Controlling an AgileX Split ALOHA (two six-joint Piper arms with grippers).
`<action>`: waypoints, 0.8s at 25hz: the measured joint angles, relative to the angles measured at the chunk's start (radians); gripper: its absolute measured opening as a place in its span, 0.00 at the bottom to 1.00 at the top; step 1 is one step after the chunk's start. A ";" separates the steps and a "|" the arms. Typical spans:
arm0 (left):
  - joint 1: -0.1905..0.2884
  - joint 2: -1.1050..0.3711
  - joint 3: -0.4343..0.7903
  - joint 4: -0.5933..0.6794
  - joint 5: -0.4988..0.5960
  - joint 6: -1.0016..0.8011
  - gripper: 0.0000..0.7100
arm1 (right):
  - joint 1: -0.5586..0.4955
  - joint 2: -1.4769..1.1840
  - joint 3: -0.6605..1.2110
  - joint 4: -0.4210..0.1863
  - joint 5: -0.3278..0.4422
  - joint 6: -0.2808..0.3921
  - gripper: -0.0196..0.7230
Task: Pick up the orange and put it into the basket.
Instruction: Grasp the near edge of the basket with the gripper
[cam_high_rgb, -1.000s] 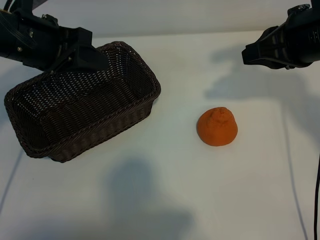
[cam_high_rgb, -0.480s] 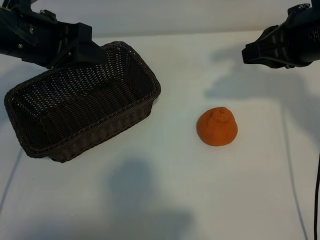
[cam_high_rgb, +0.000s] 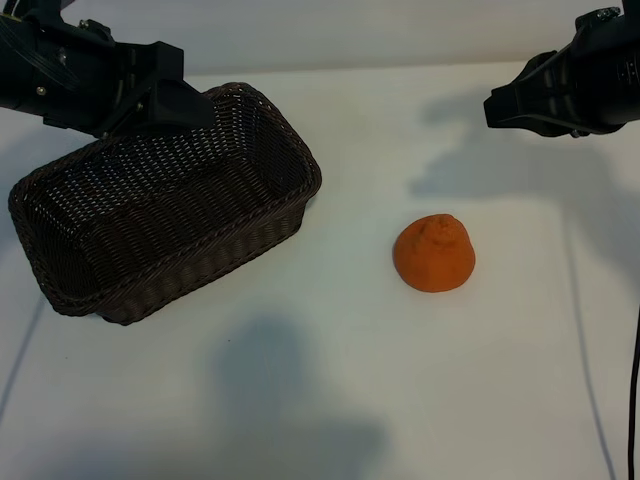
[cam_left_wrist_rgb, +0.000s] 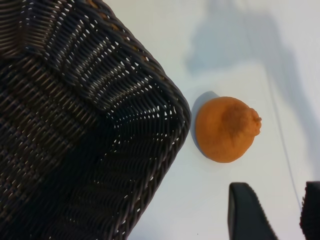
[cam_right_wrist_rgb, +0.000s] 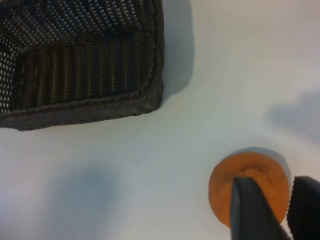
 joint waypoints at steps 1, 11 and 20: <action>0.000 0.000 0.000 0.000 0.000 -0.001 0.46 | 0.000 0.000 0.000 -0.004 0.003 0.000 0.34; 0.006 0.000 0.000 0.000 0.048 -0.015 0.46 | 0.000 0.000 0.000 -0.018 0.034 0.000 0.34; 0.189 -0.067 0.000 0.037 0.174 -0.052 0.46 | 0.000 0.000 0.000 -0.018 0.034 0.000 0.34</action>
